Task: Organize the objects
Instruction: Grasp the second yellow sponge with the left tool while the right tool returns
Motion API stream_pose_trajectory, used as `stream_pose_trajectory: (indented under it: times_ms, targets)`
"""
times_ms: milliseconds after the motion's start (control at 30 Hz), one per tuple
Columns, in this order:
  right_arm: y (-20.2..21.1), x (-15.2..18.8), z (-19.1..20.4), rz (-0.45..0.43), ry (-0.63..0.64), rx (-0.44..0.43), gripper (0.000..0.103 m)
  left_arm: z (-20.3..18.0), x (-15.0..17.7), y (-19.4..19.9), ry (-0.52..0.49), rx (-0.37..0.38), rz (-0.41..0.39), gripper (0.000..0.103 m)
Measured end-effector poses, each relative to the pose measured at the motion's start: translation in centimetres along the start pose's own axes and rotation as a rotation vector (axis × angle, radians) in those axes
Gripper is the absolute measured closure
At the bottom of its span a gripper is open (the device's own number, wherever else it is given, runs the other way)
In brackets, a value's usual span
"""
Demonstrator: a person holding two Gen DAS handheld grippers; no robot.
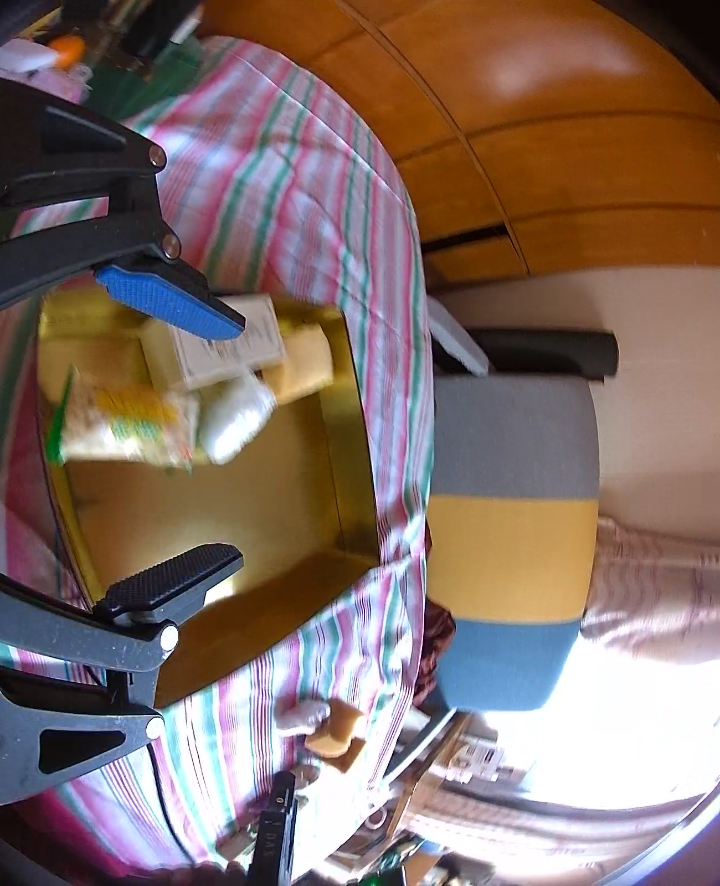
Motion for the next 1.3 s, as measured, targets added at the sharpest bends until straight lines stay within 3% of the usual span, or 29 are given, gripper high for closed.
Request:
stream_pose_trajectory:
  times_ms: [300, 467, 667, 967, 1300]
  targets:
    - [0.2, -4.2, -11.9, -0.083, -0.215, 0.154, 0.047, -7.5, -4.1, -2.0, -0.123, 0.142, 0.002, 0.026]
    - [-0.5, -4.1, -16.6, -0.069, -0.407, 0.1, 0.047, -11.8, -6.2, -3.1, -0.182, 0.215, 0.019, 0.025]
    - [-0.3, -4.1, -18.2, -0.068, -0.519, 0.049, 0.047, -17.1, -9.3, -5.0, -0.222, 0.309, 0.034, 0.019]
    - [-0.5, -4.0, -18.3, -0.047, -0.545, -0.001, 0.047, -24.7, -14.1, -10.2, -0.324, 0.373, 0.09, 0.01]
    - [-1.0, -3.7, -18.7, -0.014, -0.584, -0.048, 0.047, -28.8, -17.0, -19.3, -0.208, 0.424, 0.266, 0.01]
Point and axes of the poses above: each gripper's, at about its wrist camera, not at the fingertips, and y roughly against the way its jaws point, z to its left, x to its underside, the point moved 5 cm from there along -y, roughly the way its jaws point, and after that the axes turned 15 degrees about -y, right-handed, at the moved point
